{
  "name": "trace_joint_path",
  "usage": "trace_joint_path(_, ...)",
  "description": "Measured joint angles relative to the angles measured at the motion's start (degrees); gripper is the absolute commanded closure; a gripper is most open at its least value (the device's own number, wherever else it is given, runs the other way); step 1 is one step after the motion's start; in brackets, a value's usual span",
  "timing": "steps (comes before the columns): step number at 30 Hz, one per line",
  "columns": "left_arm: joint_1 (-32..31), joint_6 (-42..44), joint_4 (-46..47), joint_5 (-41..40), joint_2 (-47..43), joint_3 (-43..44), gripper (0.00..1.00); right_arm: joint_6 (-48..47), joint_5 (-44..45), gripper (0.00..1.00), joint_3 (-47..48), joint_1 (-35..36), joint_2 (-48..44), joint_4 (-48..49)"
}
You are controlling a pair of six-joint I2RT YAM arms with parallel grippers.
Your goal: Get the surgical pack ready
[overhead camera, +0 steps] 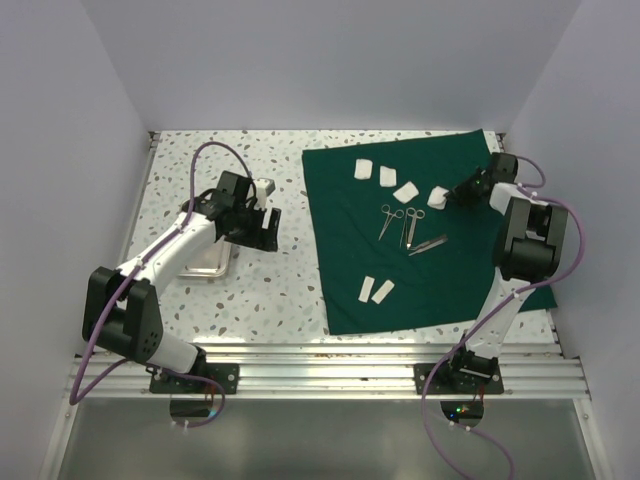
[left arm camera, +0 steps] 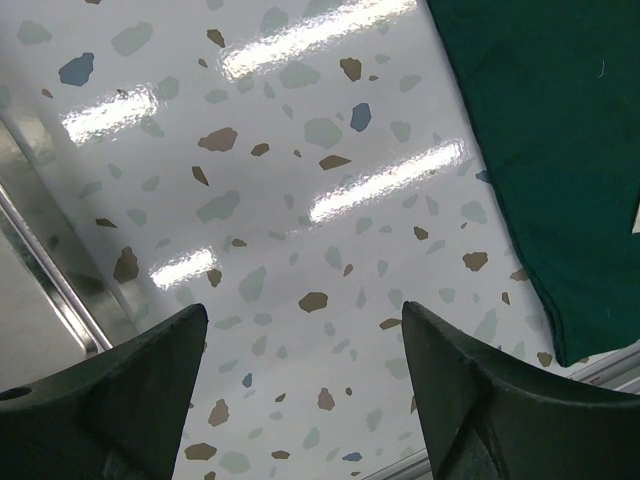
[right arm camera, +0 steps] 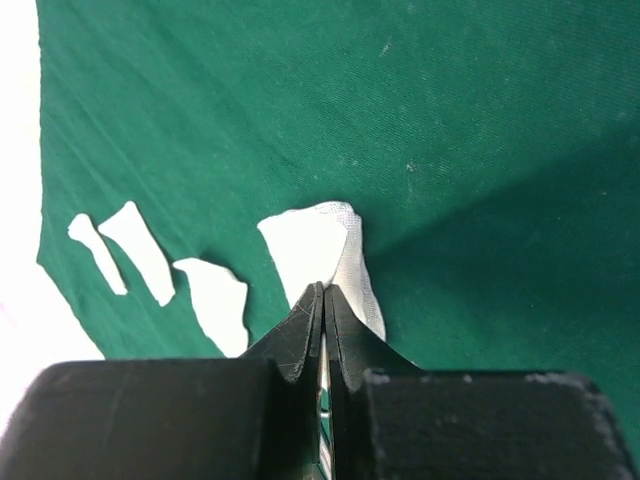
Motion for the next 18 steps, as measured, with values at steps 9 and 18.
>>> trace_joint_path(9, 0.04, 0.00, 0.02, 0.24, 0.00, 0.00, 0.18, -1.25, -0.11, 1.00, 0.79, 0.00, 2.25, -1.11)
trace_joint_path(18, 0.42, 0.00, 0.02, 0.61, 0.00, 0.00, 0.18, -2.69, -0.15, 0.85, 3.02, 0.00, 2.69, -3.23)
